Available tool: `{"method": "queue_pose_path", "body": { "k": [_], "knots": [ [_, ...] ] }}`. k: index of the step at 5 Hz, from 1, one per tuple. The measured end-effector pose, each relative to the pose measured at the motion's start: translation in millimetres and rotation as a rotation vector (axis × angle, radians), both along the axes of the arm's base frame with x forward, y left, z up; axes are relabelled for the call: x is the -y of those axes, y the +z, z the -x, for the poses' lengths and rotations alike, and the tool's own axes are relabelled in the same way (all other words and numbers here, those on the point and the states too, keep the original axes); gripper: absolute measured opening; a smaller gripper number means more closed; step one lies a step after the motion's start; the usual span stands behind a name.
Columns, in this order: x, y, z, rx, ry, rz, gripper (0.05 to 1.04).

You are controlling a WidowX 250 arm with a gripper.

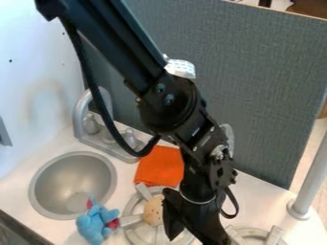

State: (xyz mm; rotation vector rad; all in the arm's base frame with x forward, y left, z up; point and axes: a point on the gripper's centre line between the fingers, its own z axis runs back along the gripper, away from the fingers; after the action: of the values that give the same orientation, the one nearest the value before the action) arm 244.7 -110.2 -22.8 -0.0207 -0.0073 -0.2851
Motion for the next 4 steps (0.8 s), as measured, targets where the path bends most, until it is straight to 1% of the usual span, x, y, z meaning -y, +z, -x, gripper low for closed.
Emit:
{"method": "queue_pose_path", "body": {
  "k": [1, 2, 3, 4],
  "knots": [
    [-2, -6.8, 4, -0.024, 0.003, -0.011, 1.001],
    [-8, -9.9, 10, -0.036, 0.009, -0.037, 1.001],
    [-8, -17.6, 8, -0.054, 0.031, -0.047, 1.001],
    [-7, -29.1, 6, -0.084, 0.035, -0.066, 1.001]
  ]
}}
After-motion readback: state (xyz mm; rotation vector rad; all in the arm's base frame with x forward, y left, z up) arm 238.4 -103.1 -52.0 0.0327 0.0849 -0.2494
